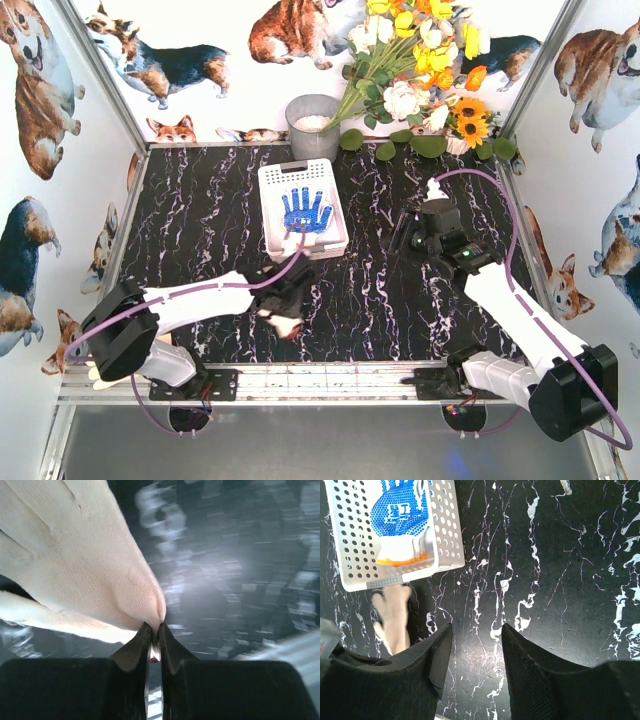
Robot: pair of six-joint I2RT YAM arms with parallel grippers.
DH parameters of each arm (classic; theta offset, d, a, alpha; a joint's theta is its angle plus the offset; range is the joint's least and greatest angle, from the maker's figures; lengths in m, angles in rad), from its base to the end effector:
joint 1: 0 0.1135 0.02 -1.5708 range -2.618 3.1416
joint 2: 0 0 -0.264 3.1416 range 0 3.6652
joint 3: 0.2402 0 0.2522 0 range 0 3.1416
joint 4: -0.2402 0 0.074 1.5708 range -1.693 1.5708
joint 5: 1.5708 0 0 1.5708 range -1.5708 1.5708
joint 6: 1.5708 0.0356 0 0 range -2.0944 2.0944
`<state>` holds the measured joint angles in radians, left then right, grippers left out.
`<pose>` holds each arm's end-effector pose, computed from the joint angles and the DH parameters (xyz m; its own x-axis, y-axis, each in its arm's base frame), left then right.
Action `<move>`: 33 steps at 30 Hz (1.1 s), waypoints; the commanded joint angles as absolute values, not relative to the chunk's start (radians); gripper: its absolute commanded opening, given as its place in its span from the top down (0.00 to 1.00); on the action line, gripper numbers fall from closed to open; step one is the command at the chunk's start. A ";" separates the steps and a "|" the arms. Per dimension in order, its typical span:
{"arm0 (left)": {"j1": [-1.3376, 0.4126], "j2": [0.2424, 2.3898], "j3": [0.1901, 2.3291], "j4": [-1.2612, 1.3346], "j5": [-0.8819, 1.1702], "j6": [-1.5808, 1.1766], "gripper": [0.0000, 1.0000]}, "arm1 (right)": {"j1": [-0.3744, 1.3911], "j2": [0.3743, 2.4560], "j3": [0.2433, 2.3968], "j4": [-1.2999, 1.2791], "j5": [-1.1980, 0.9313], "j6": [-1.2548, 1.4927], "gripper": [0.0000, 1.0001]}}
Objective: Put the gloves into the storage basket
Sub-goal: Adjust the glove at the center of the board.
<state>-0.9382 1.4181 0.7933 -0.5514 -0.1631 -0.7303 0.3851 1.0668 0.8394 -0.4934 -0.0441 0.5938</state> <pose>0.1558 -0.2027 0.1791 -0.9129 0.1319 -0.3864 0.2013 0.9688 -0.1448 0.2098 0.0867 0.2756 -0.7341 0.3056 -0.6064 0.0058 0.8958 0.4445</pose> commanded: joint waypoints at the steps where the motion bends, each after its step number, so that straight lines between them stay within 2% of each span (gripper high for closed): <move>1: -1.000 1.448 0.956 -0.393 0.025 -0.651 1.00 | 0.381 1.045 0.843 -0.450 -0.024 0.602 0.54; 5: -1.006 1.441 1.026 -0.176 0.166 -0.683 1.00 | 0.382 1.026 0.852 -0.481 -0.009 0.589 0.54; 8: -1.005 1.423 1.041 -0.087 0.180 -0.727 1.00 | 0.382 1.012 0.864 -0.500 0.001 0.589 0.54; 12: -0.954 1.364 0.815 0.034 0.177 -0.916 1.00 | 0.382 1.008 0.870 -0.505 0.000 0.598 0.54; 16: -0.836 1.345 0.513 0.189 0.329 -1.140 1.00 | 0.382 1.013 0.868 -0.501 -0.023 0.602 0.54; 18: -0.816 1.302 0.454 0.183 0.332 -1.144 0.88 | 0.382 1.012 0.869 -0.513 -0.054 0.597 0.53; 21: -0.812 1.225 0.494 -0.064 0.237 -1.019 0.65 | 0.382 1.011 0.878 -0.552 -0.143 0.586 0.53; 24: -0.806 1.183 0.555 -0.254 0.130 -0.906 0.51 | 0.392 1.007 0.854 -0.561 -0.234 0.611 0.55; 28: -0.805 1.174 0.598 -0.296 0.108 -0.805 0.43 | 0.483 1.021 0.792 -0.523 -0.248 0.683 0.58; 33: -0.848 1.194 0.651 -0.267 0.106 -0.673 0.43 | 0.622 1.080 0.711 -0.412 -0.216 0.826 0.63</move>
